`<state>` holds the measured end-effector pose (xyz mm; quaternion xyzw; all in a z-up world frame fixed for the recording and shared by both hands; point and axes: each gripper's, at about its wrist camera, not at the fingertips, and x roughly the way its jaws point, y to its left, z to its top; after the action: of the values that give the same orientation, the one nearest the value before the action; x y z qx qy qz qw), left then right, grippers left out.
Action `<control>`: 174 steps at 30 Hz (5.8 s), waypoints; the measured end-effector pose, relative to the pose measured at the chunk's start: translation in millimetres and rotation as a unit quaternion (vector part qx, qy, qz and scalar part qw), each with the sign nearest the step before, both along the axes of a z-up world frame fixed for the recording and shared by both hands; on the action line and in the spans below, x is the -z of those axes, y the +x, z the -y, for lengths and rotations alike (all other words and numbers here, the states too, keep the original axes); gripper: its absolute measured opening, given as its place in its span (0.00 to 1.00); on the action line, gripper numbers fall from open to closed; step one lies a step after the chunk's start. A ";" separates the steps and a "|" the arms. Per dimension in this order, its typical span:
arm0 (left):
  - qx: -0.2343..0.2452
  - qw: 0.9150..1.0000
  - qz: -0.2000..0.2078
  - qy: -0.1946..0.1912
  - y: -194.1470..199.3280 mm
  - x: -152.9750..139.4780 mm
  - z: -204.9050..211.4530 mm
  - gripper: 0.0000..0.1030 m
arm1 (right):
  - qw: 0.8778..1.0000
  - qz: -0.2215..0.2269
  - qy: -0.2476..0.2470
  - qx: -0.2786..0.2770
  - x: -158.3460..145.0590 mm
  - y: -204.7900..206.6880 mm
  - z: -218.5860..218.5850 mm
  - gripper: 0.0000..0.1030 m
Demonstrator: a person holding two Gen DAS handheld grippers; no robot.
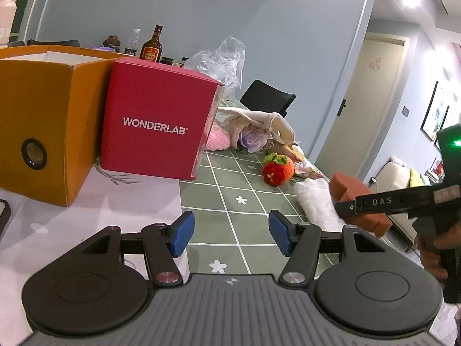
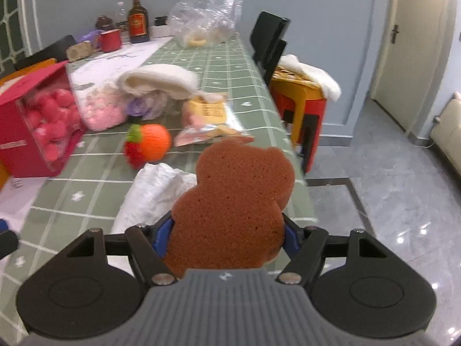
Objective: Organize soft objects
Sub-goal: 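Grasp the white plastic-wrapped cloth with the left gripper while the right gripper holds the bear, then carry the bear and the white cloth over the open orange box, then open both grippers to drop the bear and cloth into the box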
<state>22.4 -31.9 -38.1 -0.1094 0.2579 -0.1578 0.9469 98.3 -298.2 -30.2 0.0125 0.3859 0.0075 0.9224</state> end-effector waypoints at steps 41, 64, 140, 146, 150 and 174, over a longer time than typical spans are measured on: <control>0.054 0.998 -0.017 0.037 -0.2 -4.5 24.3 0.81 | 0.980 0.148 0.069 0.113 8.1 -89.9 -46.7 0.73; 0.063 0.977 0.035 0.202 -26.1 5.4 85.0 0.33 | 0.987 0.124 0.003 0.100 27.3 -104.8 -41.4 0.69; 0.019 0.997 0.065 0.048 22.6 -209.0 -208.2 0.22 | 0.935 0.209 0.167 -0.231 -131.9 15.6 -275.3 0.68; -0.023 0.994 0.099 0.035 107.2 -175.1 -223.0 0.22 | 0.946 0.183 0.165 -0.209 -114.0 63.9 -291.3 0.68; -0.059 0.992 0.069 0.083 151.4 -160.5 -214.2 0.22 | 0.953 0.174 0.133 -0.207 -118.9 92.3 -303.7 0.68; -0.154 0.962 0.129 0.185 142.3 -114.9 -200.7 0.85 | 0.957 0.166 0.144 -0.188 -83.9 123.1 -294.3 0.82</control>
<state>164.7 168.8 76.8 0.0509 0.1386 0.0272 0.9887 221.4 -3.9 53.7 0.0710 0.2174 0.2384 0.9439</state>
